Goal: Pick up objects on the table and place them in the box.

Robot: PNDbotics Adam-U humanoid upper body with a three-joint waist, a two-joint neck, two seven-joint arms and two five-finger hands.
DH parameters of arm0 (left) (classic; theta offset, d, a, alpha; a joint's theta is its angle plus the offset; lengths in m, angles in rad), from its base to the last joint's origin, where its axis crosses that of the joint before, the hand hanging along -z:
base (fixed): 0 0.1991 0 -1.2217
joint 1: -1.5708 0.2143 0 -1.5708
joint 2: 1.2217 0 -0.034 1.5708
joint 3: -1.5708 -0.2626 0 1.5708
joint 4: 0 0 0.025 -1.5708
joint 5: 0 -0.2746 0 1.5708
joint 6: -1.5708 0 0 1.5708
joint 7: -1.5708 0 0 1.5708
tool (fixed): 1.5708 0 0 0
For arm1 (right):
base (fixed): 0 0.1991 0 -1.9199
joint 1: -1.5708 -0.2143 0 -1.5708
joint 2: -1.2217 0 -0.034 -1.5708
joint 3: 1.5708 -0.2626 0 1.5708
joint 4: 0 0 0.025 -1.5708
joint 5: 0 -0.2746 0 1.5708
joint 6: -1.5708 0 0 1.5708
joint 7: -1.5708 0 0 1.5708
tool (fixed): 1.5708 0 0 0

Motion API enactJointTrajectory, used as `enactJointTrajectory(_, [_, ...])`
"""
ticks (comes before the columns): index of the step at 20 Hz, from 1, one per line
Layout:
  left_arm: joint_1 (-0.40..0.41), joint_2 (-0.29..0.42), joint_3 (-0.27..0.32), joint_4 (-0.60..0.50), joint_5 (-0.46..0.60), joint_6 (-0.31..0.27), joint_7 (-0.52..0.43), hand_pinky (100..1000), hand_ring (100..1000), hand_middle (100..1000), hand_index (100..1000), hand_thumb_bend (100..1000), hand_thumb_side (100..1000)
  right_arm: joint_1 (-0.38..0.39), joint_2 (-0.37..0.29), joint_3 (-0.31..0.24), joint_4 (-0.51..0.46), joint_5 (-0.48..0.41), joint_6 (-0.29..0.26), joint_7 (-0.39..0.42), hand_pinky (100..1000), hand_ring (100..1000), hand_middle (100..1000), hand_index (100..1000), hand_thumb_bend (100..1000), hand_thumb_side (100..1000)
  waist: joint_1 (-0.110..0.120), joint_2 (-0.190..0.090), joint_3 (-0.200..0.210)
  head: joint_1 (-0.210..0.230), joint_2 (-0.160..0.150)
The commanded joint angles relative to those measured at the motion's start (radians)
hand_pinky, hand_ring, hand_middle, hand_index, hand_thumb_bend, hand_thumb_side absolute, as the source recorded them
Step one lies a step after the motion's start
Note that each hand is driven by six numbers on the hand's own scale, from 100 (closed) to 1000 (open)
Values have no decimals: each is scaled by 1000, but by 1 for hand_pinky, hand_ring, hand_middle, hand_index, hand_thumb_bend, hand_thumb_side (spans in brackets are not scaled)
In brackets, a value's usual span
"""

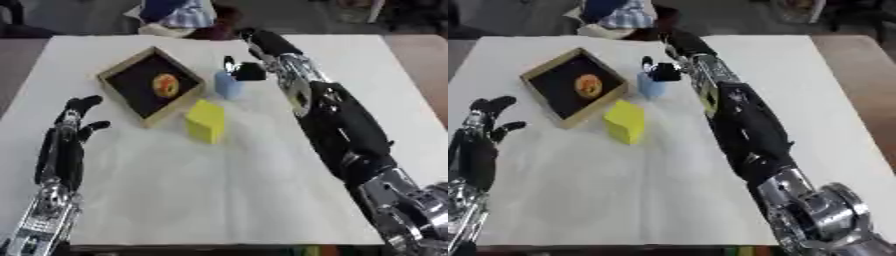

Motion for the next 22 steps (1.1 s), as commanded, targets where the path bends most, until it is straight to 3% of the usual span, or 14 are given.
enactJointTrajectory(1, [-16, 8, -3, -14, -1, -1, -5, 724, 984, 770, 785, 100, 944, -15, 8, -14, -1, 52, 14, -5, 860, 901, 945, 1000, 100, 690, 11, -21, 3, -5, 5])
enactJointTrajectory(11, [-20, 6, -5, -16, 0, 0, -7, 725, 985, 770, 785, 100, 944, 11, 48, -28, 16, 93, 34, -32, 853, 895, 935, 1000, 100, 745, 19, -15, 9, -11, 5])
enactJointTrajectory(22, [-22, 6, -7, -17, 1, 1, -10, 725, 986, 770, 785, 100, 944, 24, 47, -25, 24, 166, 68, -74, 884, 946, 951, 1000, 114, 718, 22, -13, 12, -17, 5])
